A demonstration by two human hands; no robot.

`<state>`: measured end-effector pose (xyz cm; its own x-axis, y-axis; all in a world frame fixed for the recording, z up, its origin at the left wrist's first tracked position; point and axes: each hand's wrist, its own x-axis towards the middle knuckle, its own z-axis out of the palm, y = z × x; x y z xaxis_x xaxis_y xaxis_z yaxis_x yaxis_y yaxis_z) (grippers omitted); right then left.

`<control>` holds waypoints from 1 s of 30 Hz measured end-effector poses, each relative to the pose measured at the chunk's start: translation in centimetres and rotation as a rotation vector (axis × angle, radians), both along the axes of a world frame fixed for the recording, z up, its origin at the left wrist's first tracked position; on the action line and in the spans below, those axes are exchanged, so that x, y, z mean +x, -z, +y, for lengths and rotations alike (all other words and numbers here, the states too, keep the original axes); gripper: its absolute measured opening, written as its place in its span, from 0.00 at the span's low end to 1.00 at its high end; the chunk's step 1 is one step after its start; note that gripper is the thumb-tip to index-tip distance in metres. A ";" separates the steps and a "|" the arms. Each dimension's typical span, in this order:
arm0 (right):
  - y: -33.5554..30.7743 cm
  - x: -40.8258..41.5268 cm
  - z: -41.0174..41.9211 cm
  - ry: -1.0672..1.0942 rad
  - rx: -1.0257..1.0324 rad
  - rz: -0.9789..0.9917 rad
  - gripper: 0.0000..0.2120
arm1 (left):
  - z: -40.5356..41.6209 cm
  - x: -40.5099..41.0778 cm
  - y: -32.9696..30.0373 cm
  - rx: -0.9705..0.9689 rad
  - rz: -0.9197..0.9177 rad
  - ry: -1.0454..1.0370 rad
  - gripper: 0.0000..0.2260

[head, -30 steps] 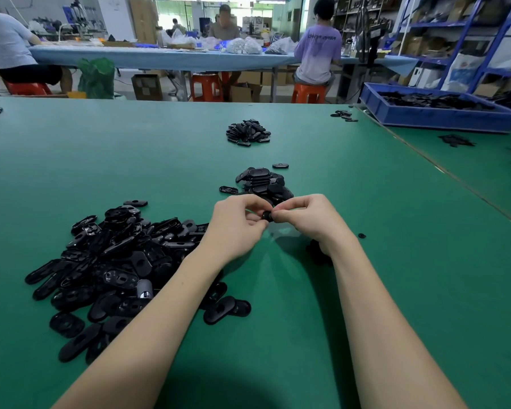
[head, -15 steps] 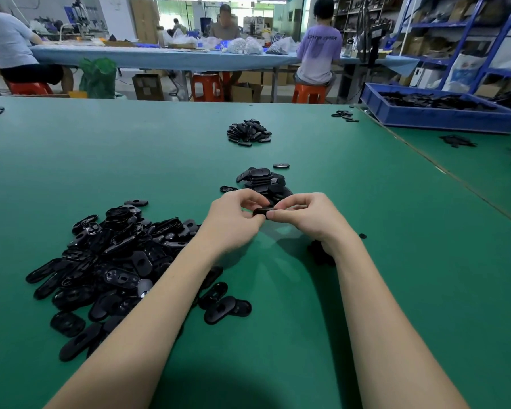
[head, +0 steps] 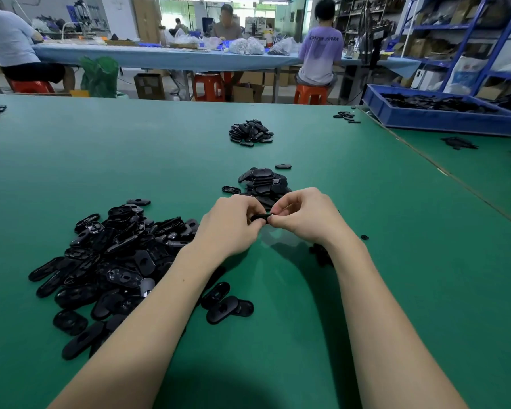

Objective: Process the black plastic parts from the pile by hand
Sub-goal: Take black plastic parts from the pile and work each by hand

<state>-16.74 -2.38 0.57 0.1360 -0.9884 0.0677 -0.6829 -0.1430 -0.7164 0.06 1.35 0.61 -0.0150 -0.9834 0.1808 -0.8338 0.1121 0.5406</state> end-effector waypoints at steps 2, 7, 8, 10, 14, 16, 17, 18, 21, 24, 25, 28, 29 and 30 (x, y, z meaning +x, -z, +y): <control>-0.1 0.4 0.2 0.006 -0.033 0.051 0.04 | -0.1 0.0 0.1 -0.007 -0.006 -0.015 0.02; 0.3 0.1 0.4 -0.022 -0.054 0.002 0.05 | 0.0 0.1 0.3 -0.015 0.006 -0.016 0.02; 0.5 0.1 0.4 -0.030 -0.055 -0.015 0.05 | 0.0 0.1 0.4 -0.008 0.021 -0.001 0.02; 0.7 0.0 0.6 -0.045 -0.063 -0.028 0.05 | -0.2 0.3 0.4 0.007 0.050 0.035 0.04; 0.9 -0.1 0.6 -0.070 -0.056 -0.053 0.05 | -0.3 0.4 0.4 0.017 0.073 0.083 0.06; 1.1 -0.2 0.6 -0.078 -0.050 -0.050 0.05 | -0.3 0.5 0.5 0.017 0.057 0.095 0.06; 1.1 -0.2 0.6 -0.081 -0.045 -0.059 0.05 | -0.4 0.5 0.5 0.018 0.053 0.103 0.06; 1.2 -0.2 0.6 -0.085 -0.039 -0.073 0.05 | -0.4 0.5 0.5 0.019 0.055 0.111 0.06; 1.2 -0.3 0.6 -0.090 -0.030 -0.099 0.05 | -0.4 0.6 0.2 0.021 0.081 0.117 0.06; 1.2 -0.3 0.5 -0.086 -0.025 -0.107 0.05 | -0.4 0.6 0.2 0.018 0.096 0.120 0.05; 1.2 -0.3 0.5 -0.085 -0.022 -0.107 0.05 | -0.4 0.5 0.2 0.017 0.095 0.121 0.04; 1.2 -0.3 0.6 -0.080 -0.020 -0.110 0.05 | -0.3 0.5 0.3 0.008 0.086 0.126 0.03; 1.2 -0.3 0.5 -0.077 -0.024 -0.114 0.05 | -0.3 0.4 0.3 0.005 0.084 0.125 0.03; 1.2 -0.3 0.5 -0.074 -0.029 -0.113 0.05 | -0.3 0.4 0.3 0.005 0.084 0.125 0.03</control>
<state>-16.99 -1.83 -0.66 0.1988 -0.9732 0.1155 -0.5851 -0.2123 -0.7826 0.47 1.09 0.33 -0.1228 -0.9756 0.1822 -0.7652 0.2100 0.6086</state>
